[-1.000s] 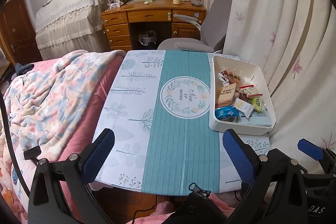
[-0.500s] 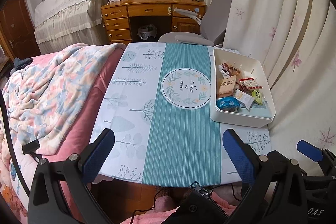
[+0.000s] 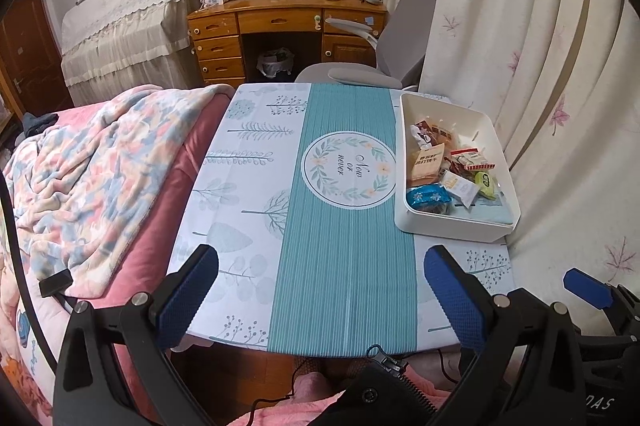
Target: Organize snacks
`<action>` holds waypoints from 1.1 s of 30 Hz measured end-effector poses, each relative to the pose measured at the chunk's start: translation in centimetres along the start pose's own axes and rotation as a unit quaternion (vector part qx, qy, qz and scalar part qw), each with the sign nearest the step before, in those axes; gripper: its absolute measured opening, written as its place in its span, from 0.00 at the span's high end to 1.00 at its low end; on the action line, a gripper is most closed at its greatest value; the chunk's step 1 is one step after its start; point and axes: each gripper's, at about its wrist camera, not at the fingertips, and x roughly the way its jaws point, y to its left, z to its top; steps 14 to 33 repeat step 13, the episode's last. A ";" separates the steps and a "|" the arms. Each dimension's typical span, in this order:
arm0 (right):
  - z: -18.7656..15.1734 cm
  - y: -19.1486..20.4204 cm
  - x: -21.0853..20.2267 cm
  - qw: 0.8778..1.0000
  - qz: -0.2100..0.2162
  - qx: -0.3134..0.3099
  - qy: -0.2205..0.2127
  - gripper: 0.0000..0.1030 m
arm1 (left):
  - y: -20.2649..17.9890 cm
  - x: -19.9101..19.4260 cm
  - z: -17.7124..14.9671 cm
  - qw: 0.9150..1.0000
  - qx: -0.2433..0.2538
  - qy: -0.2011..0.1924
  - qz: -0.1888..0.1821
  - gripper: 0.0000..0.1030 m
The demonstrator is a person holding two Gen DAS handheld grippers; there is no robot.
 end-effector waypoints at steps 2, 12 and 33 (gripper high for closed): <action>0.2 0.0 0.0 1.000 -0.001 0.002 0.001 0.00 | -0.1 0.1 0.1 1.000 0.000 0.001 0.000 0.01; 0.5 -0.1 0.2 1.000 -0.003 0.004 0.004 0.00 | -0.1 0.1 0.2 1.000 -0.001 0.001 0.001 0.01; 0.5 0.0 0.4 1.000 -0.004 0.005 0.006 0.00 | -0.1 0.1 0.2 1.000 -0.001 0.001 -0.001 0.01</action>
